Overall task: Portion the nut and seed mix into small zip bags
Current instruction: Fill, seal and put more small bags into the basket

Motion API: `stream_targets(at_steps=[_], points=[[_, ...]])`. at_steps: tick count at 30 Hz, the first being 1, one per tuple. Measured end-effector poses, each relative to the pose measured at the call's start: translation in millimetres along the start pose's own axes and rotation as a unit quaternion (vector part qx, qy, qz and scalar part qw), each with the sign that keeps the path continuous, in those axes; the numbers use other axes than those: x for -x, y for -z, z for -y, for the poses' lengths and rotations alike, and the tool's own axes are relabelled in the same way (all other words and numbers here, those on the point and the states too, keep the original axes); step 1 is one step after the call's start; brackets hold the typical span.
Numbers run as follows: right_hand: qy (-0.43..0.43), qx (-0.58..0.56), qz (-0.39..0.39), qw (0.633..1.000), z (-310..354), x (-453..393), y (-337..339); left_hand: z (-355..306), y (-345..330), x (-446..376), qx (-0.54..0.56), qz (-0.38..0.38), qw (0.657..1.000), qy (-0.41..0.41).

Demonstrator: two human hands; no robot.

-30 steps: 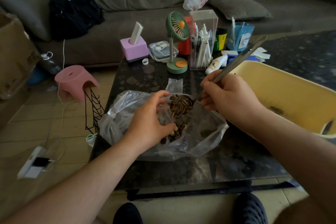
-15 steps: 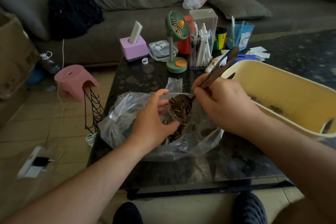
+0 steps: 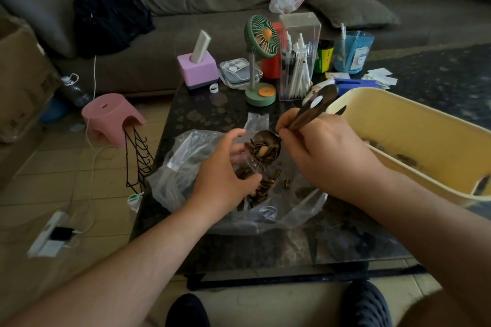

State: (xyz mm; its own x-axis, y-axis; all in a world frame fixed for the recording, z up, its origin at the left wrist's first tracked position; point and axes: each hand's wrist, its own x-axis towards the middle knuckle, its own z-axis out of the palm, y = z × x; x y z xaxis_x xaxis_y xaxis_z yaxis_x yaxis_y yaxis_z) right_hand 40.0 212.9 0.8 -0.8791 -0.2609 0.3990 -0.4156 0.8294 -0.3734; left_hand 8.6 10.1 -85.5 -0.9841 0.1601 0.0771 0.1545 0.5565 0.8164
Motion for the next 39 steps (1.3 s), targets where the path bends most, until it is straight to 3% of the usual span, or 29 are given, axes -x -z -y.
stream_targets(at_steps=[14, 23, 29, 32, 36, 39], points=[[0.075, 0.010, -0.015, 0.997, 3.7, 2.7, 0.7, 0.1, 2.0, -0.9, 0.021, -0.005, 1.000, -0.002], [-0.012, -0.018, -0.026, 0.999, -8.5, 1.2, -0.1, -2.9, 13.0, -0.5, -0.019, -0.045, 0.998, -0.046], [-0.075, -0.016, 0.070, 0.995, -17.4, 1.4, -2.0, -2.9, 34.6, 2.0, 0.007, -0.080, 0.993, -0.089], [-0.049, 0.010, 0.098, 0.994, -18.5, 4.8, -3.4, -0.3, 43.3, 1.9, -0.017, -0.043, 0.997, -0.067], [-0.027, 0.014, 0.068, 0.997, -19.2, 6.1, -5.9, 4.1, 44.6, 2.9, -0.031, 0.076, 0.996, 0.036], [-0.020, 0.005, 0.045, 0.999, -19.0, 5.3, -8.5, 5.0, 40.0, 5.7, -0.028, 0.071, 0.996, 0.045]])
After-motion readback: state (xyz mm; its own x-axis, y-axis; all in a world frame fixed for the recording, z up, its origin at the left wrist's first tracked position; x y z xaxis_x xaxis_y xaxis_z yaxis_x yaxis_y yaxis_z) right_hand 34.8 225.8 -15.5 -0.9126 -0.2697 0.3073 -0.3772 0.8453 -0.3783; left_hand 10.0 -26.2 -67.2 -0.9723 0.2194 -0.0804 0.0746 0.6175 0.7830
